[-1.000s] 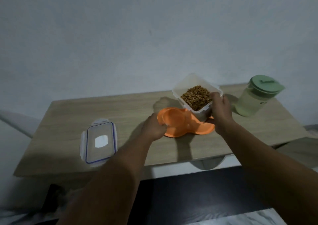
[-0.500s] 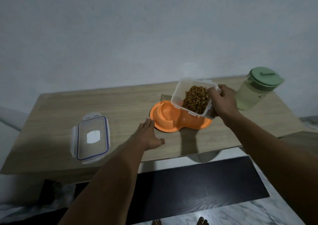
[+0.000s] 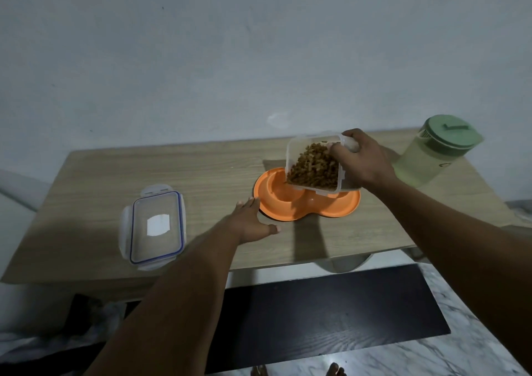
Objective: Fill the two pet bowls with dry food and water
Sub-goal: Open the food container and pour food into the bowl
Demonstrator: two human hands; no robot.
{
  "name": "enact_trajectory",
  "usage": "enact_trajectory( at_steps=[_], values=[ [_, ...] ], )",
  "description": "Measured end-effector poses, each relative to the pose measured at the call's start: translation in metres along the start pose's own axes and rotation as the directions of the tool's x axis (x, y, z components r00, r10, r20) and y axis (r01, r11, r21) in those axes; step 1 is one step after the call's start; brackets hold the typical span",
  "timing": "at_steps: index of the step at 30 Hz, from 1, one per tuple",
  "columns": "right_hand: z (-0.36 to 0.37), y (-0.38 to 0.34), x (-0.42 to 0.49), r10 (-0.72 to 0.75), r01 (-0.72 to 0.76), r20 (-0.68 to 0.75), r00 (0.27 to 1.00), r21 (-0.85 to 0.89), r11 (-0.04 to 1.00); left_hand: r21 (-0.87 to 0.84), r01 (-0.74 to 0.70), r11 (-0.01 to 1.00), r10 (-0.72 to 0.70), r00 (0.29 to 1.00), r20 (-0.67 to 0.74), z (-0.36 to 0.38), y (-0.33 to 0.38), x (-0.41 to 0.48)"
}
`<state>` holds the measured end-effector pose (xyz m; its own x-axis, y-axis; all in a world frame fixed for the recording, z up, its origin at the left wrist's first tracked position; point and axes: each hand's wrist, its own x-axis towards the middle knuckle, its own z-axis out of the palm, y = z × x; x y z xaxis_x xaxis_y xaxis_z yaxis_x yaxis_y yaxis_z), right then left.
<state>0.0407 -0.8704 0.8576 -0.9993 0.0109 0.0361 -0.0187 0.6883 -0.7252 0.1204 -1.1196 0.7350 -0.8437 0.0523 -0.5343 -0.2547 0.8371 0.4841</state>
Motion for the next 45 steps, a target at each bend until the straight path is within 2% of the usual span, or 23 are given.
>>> enact_trajectory(
  at_steps=[15,30,45],
  values=[
    [0.001,-0.006,0.007,-0.033,0.033,0.000,0.999,-0.030,0.999,-0.021,0.009,1.000,-0.008,0.999,0.037,-0.002,-0.002,0.000],
    [-0.005,-0.010,0.008,-0.115,0.112,0.002,0.993,-0.219,0.969,-0.030,0.013,0.999,-0.011,0.999,0.045,-0.003,-0.002,0.000],
    [-0.003,-0.012,0.010,-0.118,0.116,0.009,0.993,-0.265,0.957,-0.027,0.021,0.999,-0.020,0.999,0.051,-0.004,-0.001,-0.002]
  ],
)
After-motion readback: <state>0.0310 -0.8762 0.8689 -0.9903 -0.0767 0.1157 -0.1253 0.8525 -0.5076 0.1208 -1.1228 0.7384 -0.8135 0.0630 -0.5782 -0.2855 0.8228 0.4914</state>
